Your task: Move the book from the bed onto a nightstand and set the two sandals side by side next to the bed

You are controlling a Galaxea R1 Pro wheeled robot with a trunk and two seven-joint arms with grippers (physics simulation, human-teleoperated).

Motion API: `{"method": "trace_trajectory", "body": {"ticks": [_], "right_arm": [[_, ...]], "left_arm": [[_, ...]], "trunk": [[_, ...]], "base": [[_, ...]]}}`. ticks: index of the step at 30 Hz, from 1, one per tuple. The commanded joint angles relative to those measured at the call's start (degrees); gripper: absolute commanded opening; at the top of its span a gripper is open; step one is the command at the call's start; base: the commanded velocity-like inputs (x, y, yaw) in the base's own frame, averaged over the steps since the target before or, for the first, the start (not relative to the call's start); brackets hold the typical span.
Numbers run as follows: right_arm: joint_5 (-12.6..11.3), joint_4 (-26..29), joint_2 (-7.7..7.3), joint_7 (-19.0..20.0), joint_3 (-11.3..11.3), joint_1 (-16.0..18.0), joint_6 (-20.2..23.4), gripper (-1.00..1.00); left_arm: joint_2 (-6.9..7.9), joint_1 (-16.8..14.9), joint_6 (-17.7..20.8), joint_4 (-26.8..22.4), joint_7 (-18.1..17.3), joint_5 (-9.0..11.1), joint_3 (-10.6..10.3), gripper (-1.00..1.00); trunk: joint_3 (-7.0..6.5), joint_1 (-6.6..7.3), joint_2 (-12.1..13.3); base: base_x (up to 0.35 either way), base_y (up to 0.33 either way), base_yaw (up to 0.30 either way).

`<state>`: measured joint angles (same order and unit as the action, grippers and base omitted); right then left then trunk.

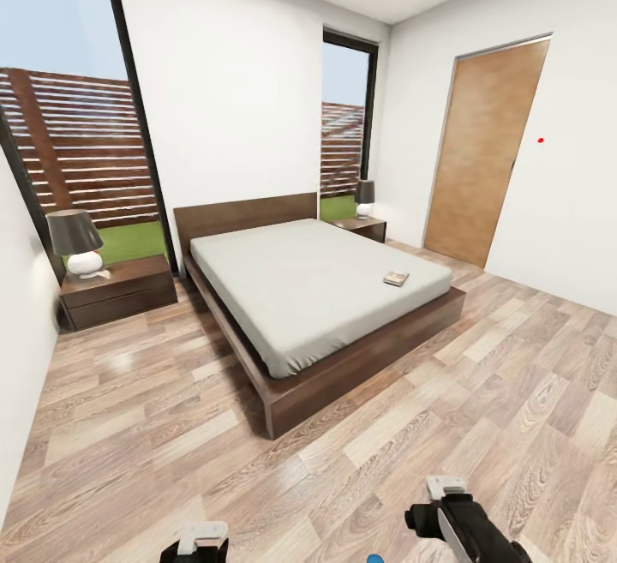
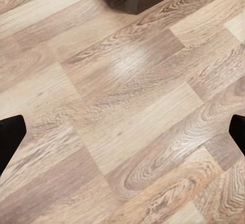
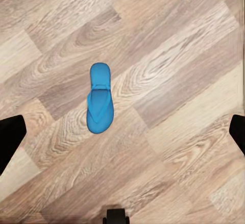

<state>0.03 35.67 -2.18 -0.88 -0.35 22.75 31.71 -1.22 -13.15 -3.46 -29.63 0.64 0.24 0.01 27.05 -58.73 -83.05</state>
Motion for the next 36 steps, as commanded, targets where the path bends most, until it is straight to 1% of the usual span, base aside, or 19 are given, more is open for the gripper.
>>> {"method": "trace_trajectory", "body": {"ticks": [1, 3, 6, 18, 36], "right_arm": [[0.02, 0.05, 0.04, -0.09, -0.03, 0.56, 0.40, 1.00], [0.15, -0.06, 0.24, -0.14, -0.02, 1.69, 0.64, 1.00], [0.23, -0.29, 0.35, -0.16, 0.04, 2.21, 0.74, 1.00], [0.32, -0.91, 0.51, -0.17, 0.08, 2.50, 0.80, 1.00], [0.32, -0.95, 0.56, -0.17, 0.16, 2.54, 0.81, 1.00]], "left_arm": [[-0.01, -0.03, -0.30, 0.06, 0.07, 0.02, 0.00, 1.00], [-0.01, -0.03, -0.57, 0.13, 0.01, 0.02, 0.01, 1.00], [-0.01, -0.03, -0.68, 0.16, -0.01, 0.02, 0.00, 1.00], [-0.01, -0.03, -0.99, 0.18, -0.09, 0.18, 0.08, 1.00], [0.02, -0.03, -0.96, 0.13, -0.11, 0.27, 0.17, 1.00]], "trunk": [[0.07, 0.00, -0.03], [0.07, 0.00, -0.03], [0.07, 0.00, -0.03], [0.07, 0.00, -0.03], [3.30, -3.95, -7.25]], "base": [[0.000, 0.000, 0.000], [0.000, 0.000, 0.000], [0.000, 0.000, 0.000], [0.000, 0.000, 0.000], [0.000, 0.000, 0.000]]}}
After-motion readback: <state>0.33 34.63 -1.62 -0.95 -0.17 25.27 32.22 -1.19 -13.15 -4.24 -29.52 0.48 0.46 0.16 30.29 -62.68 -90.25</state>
